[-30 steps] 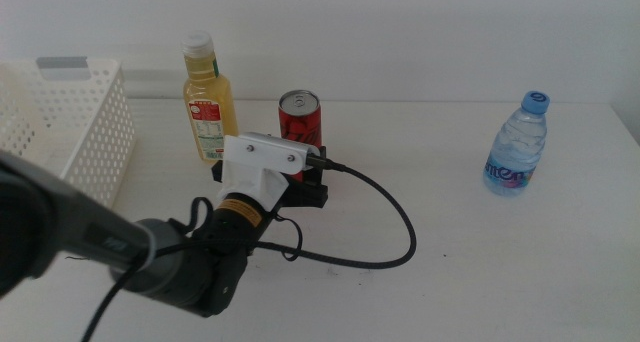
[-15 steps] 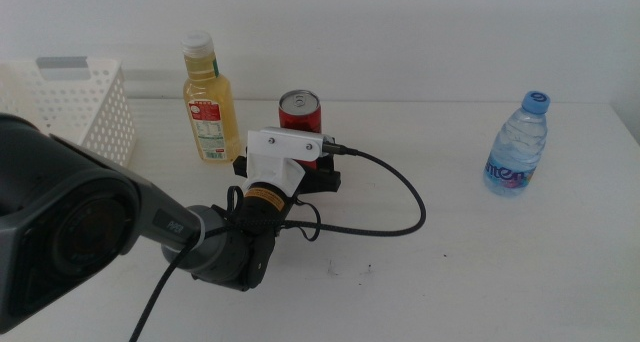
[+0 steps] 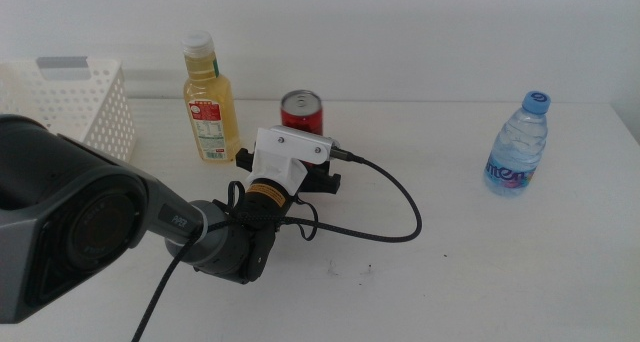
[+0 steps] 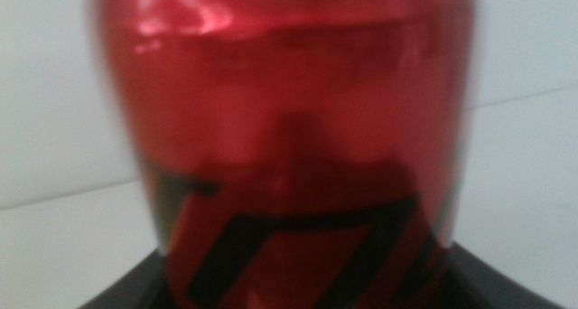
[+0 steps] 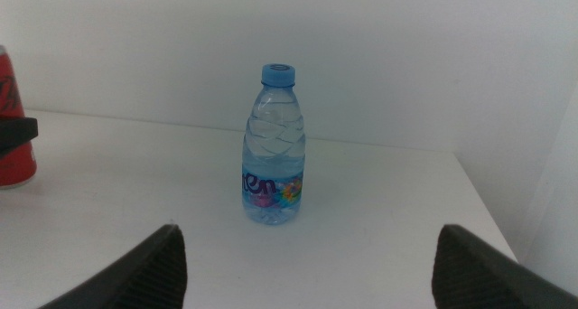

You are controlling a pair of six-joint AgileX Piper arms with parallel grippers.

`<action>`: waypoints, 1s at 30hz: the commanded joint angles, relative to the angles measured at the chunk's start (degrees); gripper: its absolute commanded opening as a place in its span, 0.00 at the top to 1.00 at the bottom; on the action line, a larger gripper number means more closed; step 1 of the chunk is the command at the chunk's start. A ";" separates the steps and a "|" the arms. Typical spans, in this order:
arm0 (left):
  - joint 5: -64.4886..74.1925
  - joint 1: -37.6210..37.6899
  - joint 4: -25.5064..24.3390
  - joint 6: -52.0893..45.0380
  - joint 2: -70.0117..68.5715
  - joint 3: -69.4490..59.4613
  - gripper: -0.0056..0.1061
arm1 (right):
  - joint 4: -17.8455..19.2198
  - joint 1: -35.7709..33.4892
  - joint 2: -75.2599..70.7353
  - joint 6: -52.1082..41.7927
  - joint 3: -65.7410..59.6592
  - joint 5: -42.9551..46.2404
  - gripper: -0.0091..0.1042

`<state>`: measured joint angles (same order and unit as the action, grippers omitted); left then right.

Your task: Use arms to grab the bottles and put them into the dustbin to the left of the table.

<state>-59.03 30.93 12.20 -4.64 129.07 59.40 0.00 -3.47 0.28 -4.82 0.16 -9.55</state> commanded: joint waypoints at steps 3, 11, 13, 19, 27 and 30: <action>-0.22 -0.14 -2.28 0.08 -0.82 0.03 0.63 | 0.51 0.16 -0.28 -0.17 -0.16 0.51 0.20; 12.20 -0.03 0.86 0.10 -15.85 -7.01 0.97 | 0.51 0.16 -0.28 -0.17 -0.16 0.51 0.20; 23.92 -0.30 1.81 0.10 -20.99 -6.97 0.97 | 0.51 0.16 -0.28 -0.17 -0.16 0.51 0.20; 53.56 -3.55 0.75 -0.63 -31.96 0.25 0.97 | 0.51 0.16 -0.28 -0.17 -0.16 0.51 0.20; 105.21 -19.77 1.18 -10.19 -33.29 26.38 0.97 | 0.51 0.16 -0.28 -0.17 -0.16 0.51 0.20; 116.69 -26.62 -0.36 -11.20 -33.29 34.46 0.97 | 0.51 0.16 -0.28 -0.17 -0.16 0.51 0.20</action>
<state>51.76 7.62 12.85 -14.75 97.11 89.04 0.00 -3.47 0.28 -4.82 0.16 -9.55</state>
